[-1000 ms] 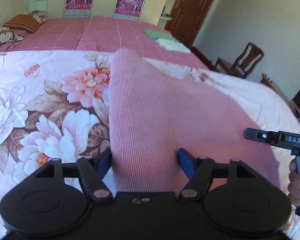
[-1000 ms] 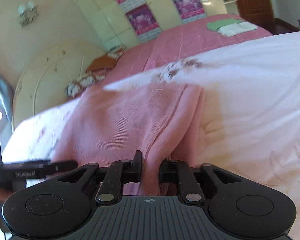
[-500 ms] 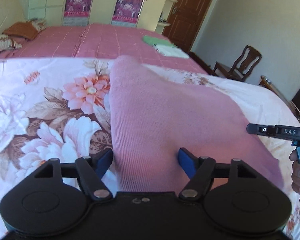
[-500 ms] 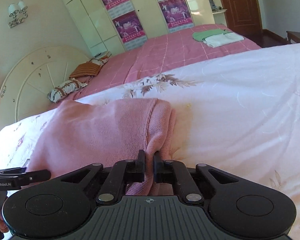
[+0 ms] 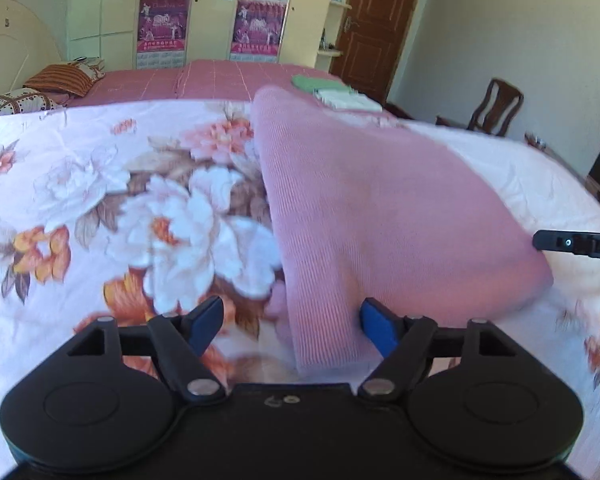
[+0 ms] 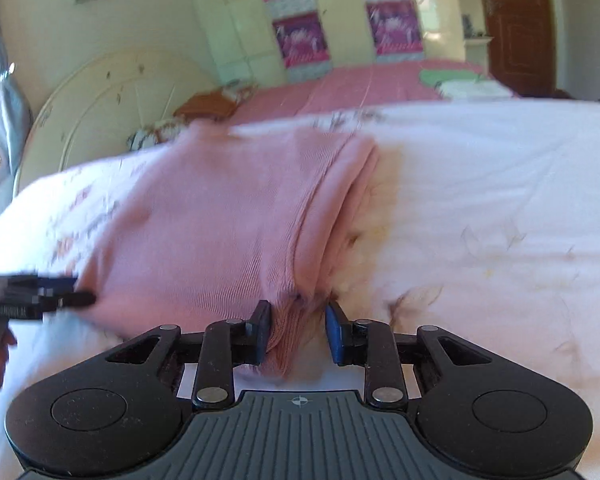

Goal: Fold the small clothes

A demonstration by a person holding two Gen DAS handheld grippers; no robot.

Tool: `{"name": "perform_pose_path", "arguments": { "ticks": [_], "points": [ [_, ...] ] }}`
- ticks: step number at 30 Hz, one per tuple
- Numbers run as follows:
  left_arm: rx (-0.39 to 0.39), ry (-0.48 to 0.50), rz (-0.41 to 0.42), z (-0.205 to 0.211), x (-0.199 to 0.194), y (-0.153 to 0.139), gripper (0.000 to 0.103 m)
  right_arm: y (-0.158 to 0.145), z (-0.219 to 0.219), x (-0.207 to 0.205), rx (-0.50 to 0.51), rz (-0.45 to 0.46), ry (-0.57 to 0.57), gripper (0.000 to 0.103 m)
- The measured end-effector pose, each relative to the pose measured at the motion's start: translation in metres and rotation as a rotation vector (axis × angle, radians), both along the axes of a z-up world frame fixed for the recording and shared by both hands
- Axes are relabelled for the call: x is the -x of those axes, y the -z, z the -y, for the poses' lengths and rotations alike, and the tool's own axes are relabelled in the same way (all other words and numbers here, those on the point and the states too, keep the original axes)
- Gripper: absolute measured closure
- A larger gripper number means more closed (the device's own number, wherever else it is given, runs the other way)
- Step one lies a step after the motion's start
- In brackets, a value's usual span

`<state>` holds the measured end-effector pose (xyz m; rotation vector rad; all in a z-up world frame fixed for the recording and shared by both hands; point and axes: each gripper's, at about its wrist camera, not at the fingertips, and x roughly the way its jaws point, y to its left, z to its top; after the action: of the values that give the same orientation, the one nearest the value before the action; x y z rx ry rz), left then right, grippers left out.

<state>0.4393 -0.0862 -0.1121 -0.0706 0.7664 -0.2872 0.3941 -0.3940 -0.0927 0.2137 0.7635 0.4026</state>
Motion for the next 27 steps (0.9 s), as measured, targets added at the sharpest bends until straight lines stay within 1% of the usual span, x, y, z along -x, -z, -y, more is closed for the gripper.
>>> {"name": "perform_pose_path", "arguments": {
  "ticks": [2,4,5,6,7,8,9,11,12,13,14,15,16,17,19,20,22,24,25,27],
  "points": [
    [0.011,-0.018,0.040,0.005,-0.022,-0.014,0.028,-0.021,0.000,-0.005,-0.004,0.090,0.021,0.075],
    [0.039,-0.012,0.099,0.017,-0.050,-0.030,0.031,-0.035,-0.010,-0.026,0.031,0.127,0.036,0.075],
    [0.055,0.003,0.121,0.024,-0.063,-0.037,0.032,-0.039,-0.017,-0.039,0.035,0.139,0.036,0.076],
    [0.084,0.041,0.131,0.033,-0.077,-0.044,0.037,-0.043,-0.025,-0.053,0.036,0.155,0.027,0.076],
    [0.106,0.078,0.126,0.041,-0.090,-0.048,0.040,-0.044,-0.034,-0.068,0.054,0.164,0.020,0.076],
    [0.105,0.103,0.108,0.052,-0.105,-0.049,0.040,-0.044,-0.045,-0.084,0.076,0.164,0.011,0.076],
    [0.067,0.106,0.086,0.062,-0.120,-0.046,0.039,-0.044,-0.053,-0.098,0.083,0.161,0.003,0.076],
    [-0.025,0.099,0.033,0.076,-0.144,-0.030,0.036,-0.039,-0.070,-0.125,0.113,0.150,-0.017,0.076],
    [-0.043,0.096,-0.005,0.078,-0.154,-0.017,0.036,-0.033,-0.077,-0.138,0.140,0.133,-0.016,0.075],
    [-0.051,0.095,-0.010,0.078,-0.157,-0.006,0.036,-0.025,-0.081,-0.148,0.150,0.111,-0.020,0.075],
    [-0.080,0.096,0.013,0.082,-0.156,-0.001,0.036,-0.015,-0.086,-0.157,0.162,0.081,-0.026,0.075],
    [-0.145,0.106,0.028,0.092,-0.152,0.001,0.034,-0.005,-0.090,-0.165,0.187,0.033,-0.039,0.075],
    [-0.195,0.112,0.033,0.100,-0.151,0.002,0.032,0.011,-0.092,-0.168,0.224,-0.010,-0.062,0.076],
    [-0.205,0.109,0.032,0.103,-0.150,0.002,0.031,0.016,-0.093,-0.161,0.249,0.041,-0.073,0.076],
    [-0.178,0.089,0.028,0.100,-0.150,0.001,0.030,0.020,-0.098,-0.155,0.292,0.075,-0.081,0.075],
    [-0.183,0.088,0.033,0.100,-0.147,-0.002,0.031,0.021,-0.095,-0.151,0.296,0.078,-0.082,0.075],
    [-0.207,0.089,0.070,0.101,-0.134,-0.015,0.032,0.014,-0.090,-0.146,0.278,0.080,-0.062,0.075],
    [-0.197,0.090,0.095,0.102,-0.120,-0.021,0.030,0.002,-0.083,-0.129,0.257,0.128,-0.055,0.075],
    [-0.207,0.099,0.081,0.105,-0.118,-0.019,0.030,-0.004,-0.082,-0.121,0.251,0.149,-0.060,0.075],
    [-0.285,0.103,0.077,0.118,-0.118,-0.010,0.029,-0.006,-0.084,-0.110,0.250,0.153,-0.089,0.075]
  ]
}}
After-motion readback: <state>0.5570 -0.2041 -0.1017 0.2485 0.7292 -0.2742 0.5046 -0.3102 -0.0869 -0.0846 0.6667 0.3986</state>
